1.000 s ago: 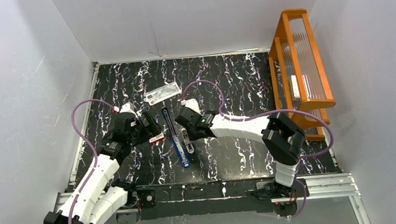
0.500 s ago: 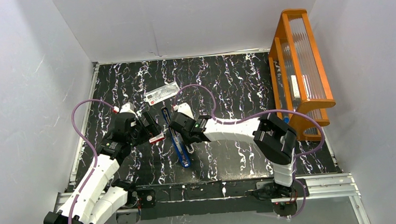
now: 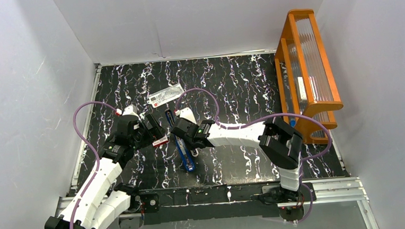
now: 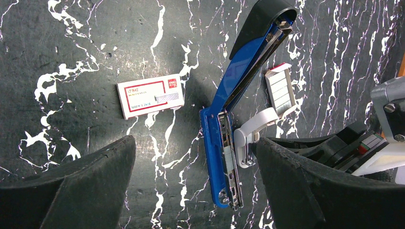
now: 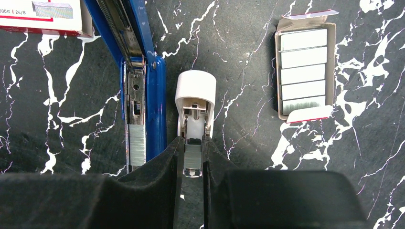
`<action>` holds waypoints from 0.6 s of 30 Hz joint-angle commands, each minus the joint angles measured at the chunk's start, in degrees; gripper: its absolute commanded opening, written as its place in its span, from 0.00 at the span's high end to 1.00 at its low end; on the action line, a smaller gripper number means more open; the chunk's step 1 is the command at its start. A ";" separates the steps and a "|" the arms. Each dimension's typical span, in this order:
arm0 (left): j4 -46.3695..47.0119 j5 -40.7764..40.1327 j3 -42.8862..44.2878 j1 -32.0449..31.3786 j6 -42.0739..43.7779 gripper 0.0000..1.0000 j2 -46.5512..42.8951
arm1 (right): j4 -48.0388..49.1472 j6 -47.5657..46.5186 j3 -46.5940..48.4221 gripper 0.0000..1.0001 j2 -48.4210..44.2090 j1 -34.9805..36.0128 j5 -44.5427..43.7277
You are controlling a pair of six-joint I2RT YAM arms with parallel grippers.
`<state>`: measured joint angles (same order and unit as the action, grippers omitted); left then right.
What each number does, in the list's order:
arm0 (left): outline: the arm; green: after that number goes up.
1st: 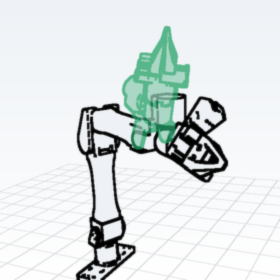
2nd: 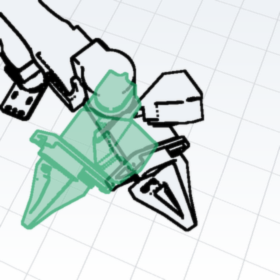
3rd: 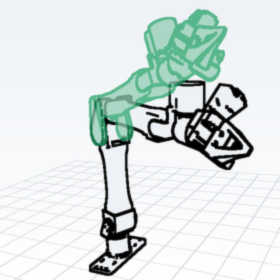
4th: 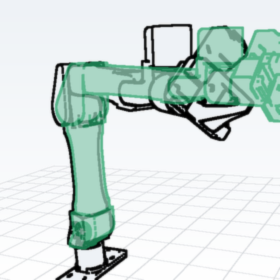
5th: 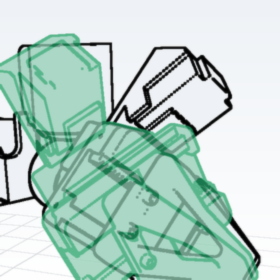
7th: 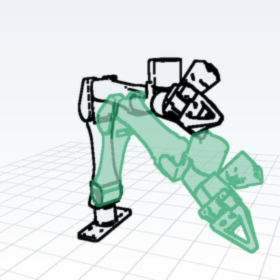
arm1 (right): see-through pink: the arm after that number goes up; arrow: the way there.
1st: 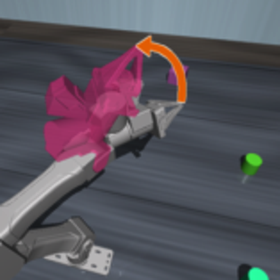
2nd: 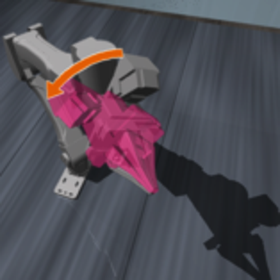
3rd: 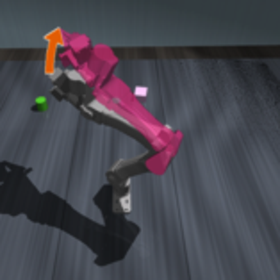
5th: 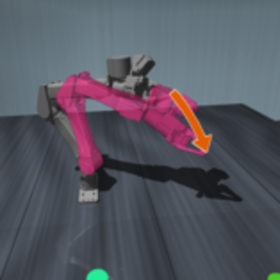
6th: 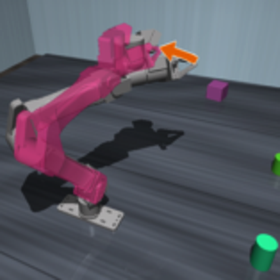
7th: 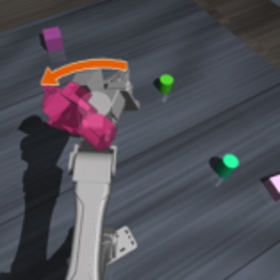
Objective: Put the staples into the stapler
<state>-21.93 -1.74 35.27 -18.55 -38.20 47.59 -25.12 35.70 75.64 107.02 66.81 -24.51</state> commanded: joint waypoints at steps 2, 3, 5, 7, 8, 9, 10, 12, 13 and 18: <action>-0.95 -1.07 0.14 -0.09 -0.18 0.06 -0.04 | 1.43 0.16 2.31 0.74 0.38 0.24 -1.38; -0.98 -1.07 0.16 -0.09 -0.19 0.06 -0.04 | 1.59 0.20 2.16 0.74 0.46 0.25 -1.38; -0.96 -1.05 0.15 -0.16 -0.20 0.06 -0.09 | 1.67 0.24 2.14 0.74 0.64 0.25 -1.40; -0.97 -1.03 0.08 -0.16 -0.20 0.06 -0.05 | 1.74 0.24 2.08 0.74 0.84 0.18 -1.40; -0.94 -1.07 0.09 -0.14 -0.22 0.06 -0.09 | 1.75 0.24 2.13 0.74 0.90 0.19 -1.39; -0.95 -1.07 0.07 -0.12 -0.29 0.06 -0.01 | 1.72 0.22 2.02 0.74 0.97 0.24 -1.35; -0.96 -1.06 0.14 -0.11 -0.27 0.06 -0.01 | 1.75 0.24 2.05 0.74 0.99 0.18 -1.26; -0.95 -0.99 0.09 -0.09 -0.26 0.06 0.03 | 1.83 0.24 1.95 0.74 1.08 0.25 -0.99; -1.00 -0.92 0.13 -0.15 -0.30 0.06 -0.02 | 1.90 0.29 1.90 0.74 1.18 0.25 -0.91; -1.01 -1.00 0.15 -0.11 -0.25 0.06 0.11 | 2.10 0.42 1.58 0.74 1.01 0.25 -0.75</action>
<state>-21.93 -1.74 35.27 -18.55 -38.39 47.59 -24.97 35.77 75.64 108.09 66.83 -24.47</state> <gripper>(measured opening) 0.938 0.263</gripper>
